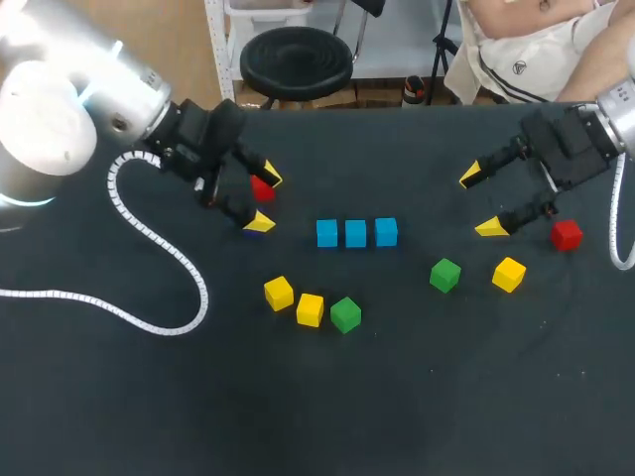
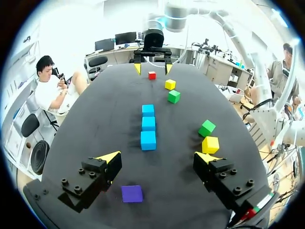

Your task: Place the blue cubes, place green cubes on the blue cubes, place the yellow cubes on the green cubes, then place the red cubes on the yellow cubes, and place purple cube on the red cubes.

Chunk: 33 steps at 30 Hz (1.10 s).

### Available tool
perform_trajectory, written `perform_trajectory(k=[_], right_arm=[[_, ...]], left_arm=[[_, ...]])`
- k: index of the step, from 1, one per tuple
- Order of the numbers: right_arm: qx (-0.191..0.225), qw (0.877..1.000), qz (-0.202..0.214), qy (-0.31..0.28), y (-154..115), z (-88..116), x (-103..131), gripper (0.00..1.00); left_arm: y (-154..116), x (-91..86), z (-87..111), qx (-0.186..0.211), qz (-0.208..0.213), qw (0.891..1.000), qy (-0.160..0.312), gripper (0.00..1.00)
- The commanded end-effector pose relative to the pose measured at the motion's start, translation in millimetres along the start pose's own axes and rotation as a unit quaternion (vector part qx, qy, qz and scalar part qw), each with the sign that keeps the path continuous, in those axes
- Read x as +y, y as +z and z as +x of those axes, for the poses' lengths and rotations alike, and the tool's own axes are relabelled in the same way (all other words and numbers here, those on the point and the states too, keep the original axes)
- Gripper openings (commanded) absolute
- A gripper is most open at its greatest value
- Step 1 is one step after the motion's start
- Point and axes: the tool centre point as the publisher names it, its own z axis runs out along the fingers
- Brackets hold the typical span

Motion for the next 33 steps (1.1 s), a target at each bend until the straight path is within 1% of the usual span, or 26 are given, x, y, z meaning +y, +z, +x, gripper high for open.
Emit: perform_trajectory(k=[1,14,17,18,20,24,26,29,31,32,33], right_arm=[[-0.001,1.000,0.000,0.000,-0.1,0.2,0.1,1.00],[-0.001,1.000,0.000,0.000,-0.1,0.2,0.1,1.00],[0.046,0.998,-0.043,-0.027,0.8,-17.1,5.9,1.00],[0.062,0.996,-0.060,-0.034,2.0,-20.9,9.4,1.00],[0.083,0.993,-0.074,-0.040,1.2,-22.7,16.0,1.00],[0.096,0.986,-0.121,-0.064,2.3,-23.5,28.8,1.00],[0.100,0.980,-0.148,-0.086,5.0,-24.4,36.1,1.00],[0.111,0.971,-0.173,-0.123,8.7,-25.0,47.9,1.00],[0.114,0.964,-0.178,-0.159,11.7,-22.4,56.0,1.00],[0.107,0.963,-0.177,-0.175,13.1,-20.3,59.9,1.00],[0.107,0.963,-0.172,-0.177,14.4,-16.4,62.3,1.00]], left_arm=[[-2.4,-0.9,0.4,0.004,0.001,1.000,0.003,1.00],[-3.1,0.3,0.2,0.003,-0.002,1.000,0.003,1.00],[-3.1,0.3,0.2,0.003,-0.002,1.000,0.003,1.00],[-3.1,0.3,0.2,0.003,-0.002,1.000,0.003,1.00],[-3.1,0.3,0.2,0.003,-0.002,1.000,0.003,1.00],[-3.1,0.3,0.2,0.003,-0.002,1.000,0.003,1.00],[-3.1,0.3,0.2,0.003,-0.002,1.000,0.003,1.00],[-3.1,0.3,0.2,0.003,-0.002,1.000,0.003,1.00],[-3.1,0.3,0.2,0.003,-0.002,1.000,0.003,1.00],[-3.1,0.3,0.2,0.003,-0.002,1.000,0.003,1.00],[-3.1,0.3,0.2,0.003,-0.002,1.000,0.003,1.00]])
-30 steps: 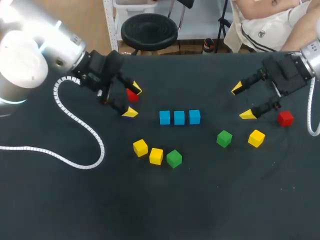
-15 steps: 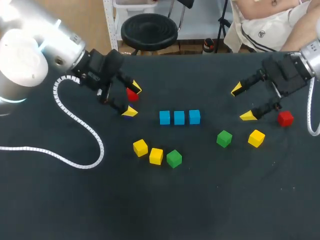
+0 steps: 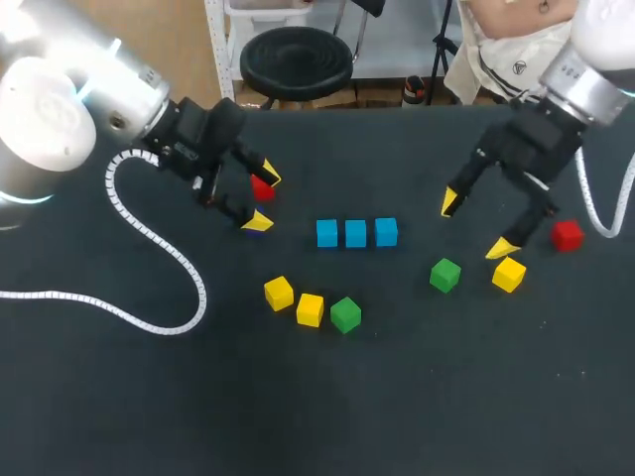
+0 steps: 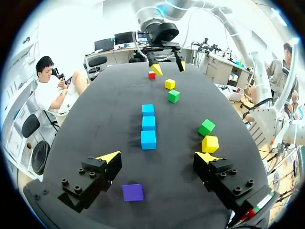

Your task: Place the blue cubes, place green cubes on the blue cubes, place the yellow cubes on the green cubes, then place the red cubes on the yellow cubes, and place purple cube on the red cubes.

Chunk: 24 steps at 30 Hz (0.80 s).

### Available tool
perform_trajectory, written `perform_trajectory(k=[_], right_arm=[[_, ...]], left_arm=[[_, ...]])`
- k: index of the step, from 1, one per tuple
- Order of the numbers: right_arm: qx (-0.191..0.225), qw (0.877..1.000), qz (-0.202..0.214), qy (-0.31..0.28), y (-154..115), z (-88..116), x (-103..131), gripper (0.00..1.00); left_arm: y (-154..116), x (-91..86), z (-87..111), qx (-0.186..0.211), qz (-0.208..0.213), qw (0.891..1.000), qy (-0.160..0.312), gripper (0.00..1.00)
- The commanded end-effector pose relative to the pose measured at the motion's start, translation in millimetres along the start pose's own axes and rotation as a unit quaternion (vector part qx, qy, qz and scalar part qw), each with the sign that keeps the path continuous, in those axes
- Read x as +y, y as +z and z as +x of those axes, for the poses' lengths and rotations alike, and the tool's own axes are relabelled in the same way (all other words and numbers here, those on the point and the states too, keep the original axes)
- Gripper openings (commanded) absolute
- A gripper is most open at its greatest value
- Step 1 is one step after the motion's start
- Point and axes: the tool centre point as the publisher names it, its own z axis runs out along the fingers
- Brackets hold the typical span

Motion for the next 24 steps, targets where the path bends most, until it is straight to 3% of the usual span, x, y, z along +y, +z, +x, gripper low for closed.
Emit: perform_trajectory(k=[1,9,14,24], right_arm=[[0.000,1.000,0.011,-0.025,12.3,5.5,4.4,1.00],[-0.019,0.998,0.052,0.023,38.7,11.5,8.1,1.00],[-0.032,0.998,0.042,0.018,50.0,18.1,9.9,1.00],[-0.053,0.998,0.026,-0.007,52.1,32.6,-9.2,1.00]], left_arm=[[-0.6,-0.5,0.6,0.000,-0.001,1.000,0.001,1.00],[-0.6,-0.5,0.6,0.000,-0.001,1.000,0.001,1.00],[-0.6,-0.5,0.6,0.000,-0.001,1.000,0.001,1.00],[-0.6,-0.5,0.6,0.000,-0.001,1.000,0.001,1.00]])
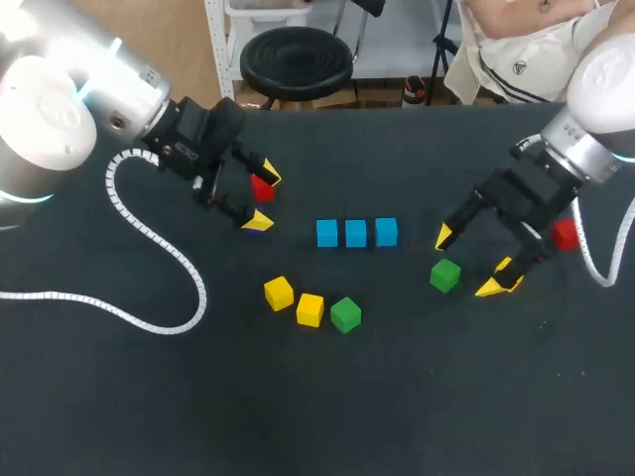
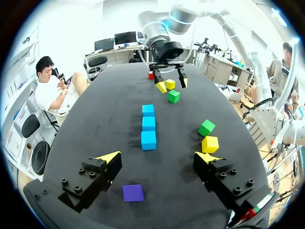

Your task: Place the blue cubes, place green cubes on the blue cubes, place the yellow cubes on the green cubes, then place the red cubes on the yellow cubes, and place purple cube on the red cubes.

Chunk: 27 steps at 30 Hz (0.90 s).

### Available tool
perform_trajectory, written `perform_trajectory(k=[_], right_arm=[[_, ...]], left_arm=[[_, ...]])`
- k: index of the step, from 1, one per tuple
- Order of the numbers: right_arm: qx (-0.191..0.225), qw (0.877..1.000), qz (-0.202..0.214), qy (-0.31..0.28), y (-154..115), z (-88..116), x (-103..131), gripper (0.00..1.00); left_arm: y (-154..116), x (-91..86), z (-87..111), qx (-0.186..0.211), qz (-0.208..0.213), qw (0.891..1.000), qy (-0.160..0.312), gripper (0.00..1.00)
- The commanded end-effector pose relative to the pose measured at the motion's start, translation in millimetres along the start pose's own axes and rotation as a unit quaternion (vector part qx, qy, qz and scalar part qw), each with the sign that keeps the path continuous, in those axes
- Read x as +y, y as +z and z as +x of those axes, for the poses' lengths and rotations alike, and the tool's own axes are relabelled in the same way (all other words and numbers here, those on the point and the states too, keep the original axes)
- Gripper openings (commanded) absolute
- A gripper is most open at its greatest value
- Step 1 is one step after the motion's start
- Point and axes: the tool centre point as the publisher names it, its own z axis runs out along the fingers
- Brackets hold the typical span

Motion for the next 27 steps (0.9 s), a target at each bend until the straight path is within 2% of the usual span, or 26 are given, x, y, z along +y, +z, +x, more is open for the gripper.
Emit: perform_trajectory(k=[1,15,16,17,19,23,25,27], right_arm=[[-0.013,1.000,-0.017,-0.008,1.0,4.8,-17.1,1.00],[-0.039,0.999,-0.020,-0.008,13.6,13.5,-27.1,1.00],[-0.040,0.999,-0.021,-0.008,14.7,13.4,-27.5,0.80],[-0.041,0.999,-0.021,-0.010,15.2,12.5,-27.7,0.49],[-0.041,0.999,-0.021,-0.014,15.6,11.1,-27.7,0.35],[-0.041,0.999,-0.021,-0.017,15.9,10.3,-27.1,0.18],[-0.040,0.999,-0.020,-0.018,15.7,9.7,-26.5,0.00],[-0.039,0.999,-0.019,-0.019,15.5,9.4,-26.0,0.00]], left_arm=[[-0.6,-0.6,0.8,-0.001,-0.001,1.000,0.001,1.00],[-0.6,-0.6,0.8,-0.001,-0.001,1.000,0.001,1.00],[-0.6,-0.6,0.8,-0.001,-0.001,1.000,0.001,1.00],[-0.6,-0.6,0.8,-0.001,-0.001,1.000,0.001,1.00],[-0.6,-0.6,0.8,-0.001,-0.001,1.000,0.001,1.00],[-0.6,-0.6,0.8,-0.001,-0.001,1.000,0.001,1.00],[-0.6,-0.6,0.8,-0.001,-0.001,1.000,0.001,1.00],[-0.6,-0.6,0.8,-0.001,-0.001,1.000,0.001,1.00]])
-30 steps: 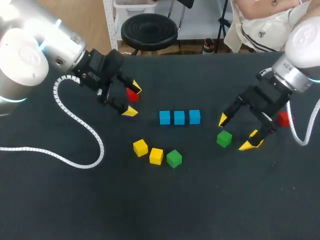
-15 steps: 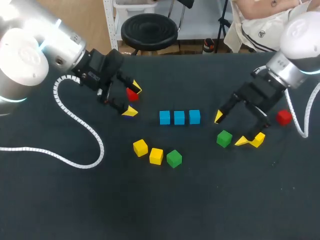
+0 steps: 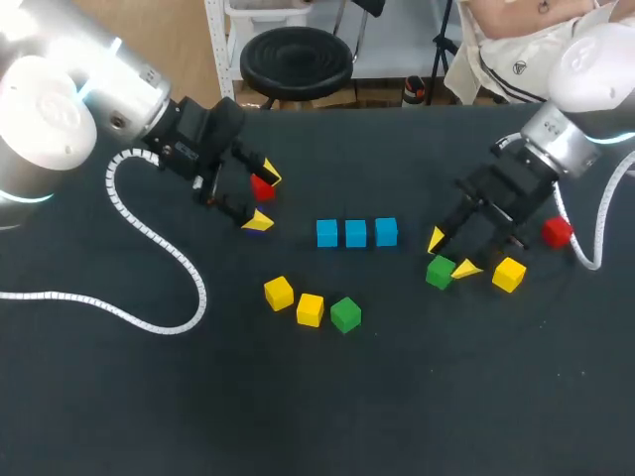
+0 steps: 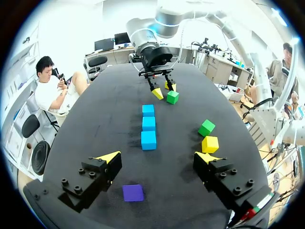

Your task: Place the blue cubes, place green cubes on the blue cubes, place the yellow cubes on the green cubes, then place the red cubes on the yellow cubes, and place purple cube on the red cubes.

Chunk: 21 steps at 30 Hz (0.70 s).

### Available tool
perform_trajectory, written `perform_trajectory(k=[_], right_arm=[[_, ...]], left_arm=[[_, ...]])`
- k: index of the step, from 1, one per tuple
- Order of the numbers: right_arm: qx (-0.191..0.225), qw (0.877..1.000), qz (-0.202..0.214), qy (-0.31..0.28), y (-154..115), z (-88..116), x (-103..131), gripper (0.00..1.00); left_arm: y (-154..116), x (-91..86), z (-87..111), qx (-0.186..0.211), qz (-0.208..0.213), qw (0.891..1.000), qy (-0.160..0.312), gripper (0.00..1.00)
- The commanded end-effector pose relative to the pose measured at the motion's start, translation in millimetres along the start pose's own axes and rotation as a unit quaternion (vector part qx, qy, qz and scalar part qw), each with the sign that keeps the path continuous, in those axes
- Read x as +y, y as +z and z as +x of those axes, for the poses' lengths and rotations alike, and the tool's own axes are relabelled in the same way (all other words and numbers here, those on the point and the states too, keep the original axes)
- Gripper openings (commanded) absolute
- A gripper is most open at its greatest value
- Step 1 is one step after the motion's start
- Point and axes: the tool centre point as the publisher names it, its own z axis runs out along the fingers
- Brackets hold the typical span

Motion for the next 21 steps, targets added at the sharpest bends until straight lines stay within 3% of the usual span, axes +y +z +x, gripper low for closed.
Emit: perform_trajectory(k=[1,13,14,15,16,21], right_arm=[[0.002,1.000,0.004,-0.003,-0.4,-1.4,2.4,0.00],[0.000,1.000,-0.002,-0.015,2.7,-12.9,14.3,0.00],[0.000,1.000,-0.006,-0.006,3.7,-14.6,15.8,0.24],[0.002,1.000,-0.007,0.010,4.5,-16.5,15.9,0.79],[0.005,1.000,-0.009,0.019,5.2,-19.1,15.5,1.00],[0.032,0.996,0.030,0.084,2.6,-29.4,21.3,1.00]], left_arm=[[-0.6,-0.6,0.8,-0.001,-0.001,1.000,0.001,1.00],[-0.6,-0.6,0.8,-0.001,-0.001,1.000,0.001,1.00],[-0.6,-0.6,0.8,-0.001,-0.001,1.000,0.001,1.00],[-0.6,-0.6,0.8,-0.001,-0.001,1.000,0.001,1.00],[-0.6,-0.6,0.8,-0.001,-0.001,1.000,0.001,1.00],[-0.6,-0.6,0.8,-0.001,-0.001,1.000,0.001,1.00]])
